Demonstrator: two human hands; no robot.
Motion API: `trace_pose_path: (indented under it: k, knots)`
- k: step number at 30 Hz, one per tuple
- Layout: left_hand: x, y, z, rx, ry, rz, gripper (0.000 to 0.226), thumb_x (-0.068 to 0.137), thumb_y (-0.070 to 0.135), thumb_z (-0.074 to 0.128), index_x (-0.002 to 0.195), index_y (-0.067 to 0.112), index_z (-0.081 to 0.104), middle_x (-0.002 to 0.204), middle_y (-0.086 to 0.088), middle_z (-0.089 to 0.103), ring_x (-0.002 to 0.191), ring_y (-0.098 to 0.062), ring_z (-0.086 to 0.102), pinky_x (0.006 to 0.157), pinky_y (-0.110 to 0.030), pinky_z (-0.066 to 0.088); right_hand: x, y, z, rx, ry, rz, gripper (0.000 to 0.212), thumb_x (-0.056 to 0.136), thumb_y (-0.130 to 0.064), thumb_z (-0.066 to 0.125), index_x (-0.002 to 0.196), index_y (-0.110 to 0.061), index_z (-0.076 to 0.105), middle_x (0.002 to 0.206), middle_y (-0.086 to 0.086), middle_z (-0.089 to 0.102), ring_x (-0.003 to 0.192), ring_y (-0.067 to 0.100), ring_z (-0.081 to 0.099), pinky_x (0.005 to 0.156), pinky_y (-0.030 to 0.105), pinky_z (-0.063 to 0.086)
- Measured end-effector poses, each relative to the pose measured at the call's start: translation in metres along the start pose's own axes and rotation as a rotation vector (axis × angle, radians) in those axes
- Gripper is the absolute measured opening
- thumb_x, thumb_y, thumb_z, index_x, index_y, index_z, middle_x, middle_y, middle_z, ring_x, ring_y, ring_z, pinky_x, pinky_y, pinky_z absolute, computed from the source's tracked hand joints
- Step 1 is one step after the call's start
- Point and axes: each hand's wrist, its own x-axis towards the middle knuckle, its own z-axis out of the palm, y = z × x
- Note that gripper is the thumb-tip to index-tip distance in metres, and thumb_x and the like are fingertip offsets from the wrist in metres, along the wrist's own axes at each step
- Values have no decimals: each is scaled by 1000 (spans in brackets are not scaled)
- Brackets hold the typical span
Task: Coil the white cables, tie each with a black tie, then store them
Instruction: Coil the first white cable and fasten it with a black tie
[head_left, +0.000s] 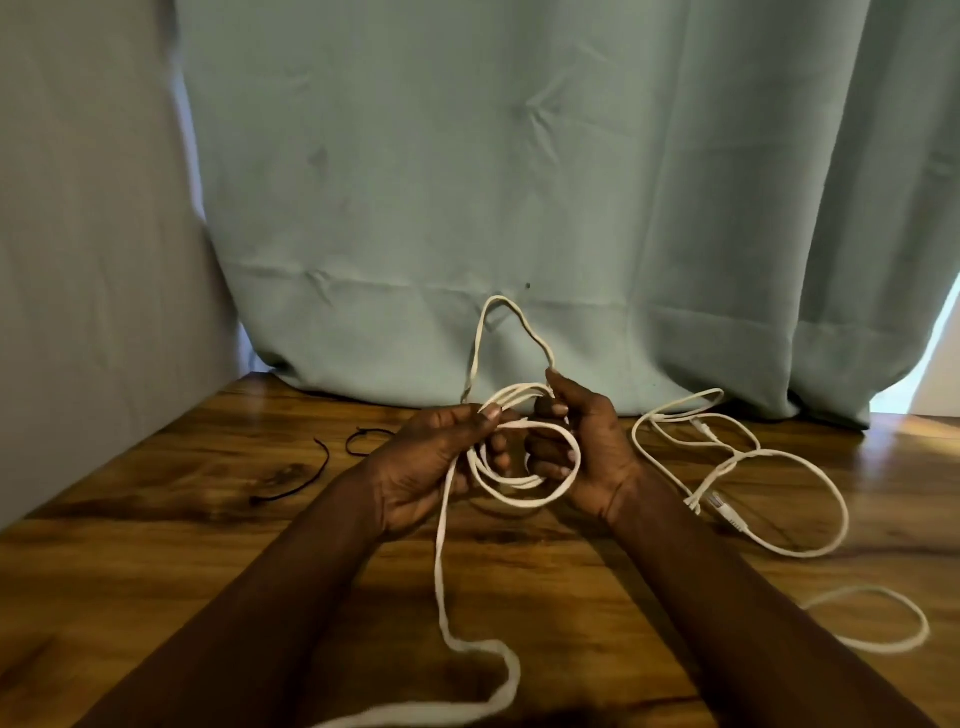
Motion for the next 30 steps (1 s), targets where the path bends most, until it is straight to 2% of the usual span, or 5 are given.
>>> trace_pose_path:
  k: [5, 9, 18, 22, 30]
  knots:
    - [4, 0, 5, 11, 172, 85, 23, 106, 17, 52, 93, 7, 67, 65, -3, 47, 41, -5, 37, 40, -19, 46, 1, 1, 5, -67, -38, -11, 44, 94, -34, 61, 57, -18, 44, 40, -6, 32, 27, 7, 25, 35, 18, 21]
    - [5, -5, 4, 16, 218, 121, 28, 108, 21, 50, 86, 10, 64, 62, -1, 42, 39, -4, 30, 44, -23, 48, 4, 1, 2, -182, -17, 34, 43, 101, -31, 52, 63, -13, 62, 44, -7, 34, 30, 6, 25, 41, 22, 24]
    - [7, -14, 8, 202, 333, 195, 32, 104, 29, 59, 84, 5, 68, 58, -2, 48, 41, -11, 46, 49, -27, 49, -10, 6, 19, -387, 132, 96, 60, 102, -43, 54, 46, -20, 57, 40, -4, 42, 28, 8, 35, 32, 18, 27]
    - [4, -14, -2, 534, 366, 327, 45, 101, 41, 61, 78, 2, 69, 58, -15, 61, 48, -24, 60, 52, -30, 51, -15, 10, 21, -475, 128, 69, 77, 106, -45, 41, 34, -19, 50, 39, -6, 43, 27, 6, 32, 33, 16, 21]
    - [6, -13, -5, 596, 532, 414, 51, 99, 51, 59, 80, 5, 70, 48, -1, 58, 43, -16, 55, 52, -29, 46, -8, 23, 25, -639, 25, -116, 51, 99, -61, 49, 78, -16, 59, 64, 1, 45, 48, 10, 40, 41, 22, 28]
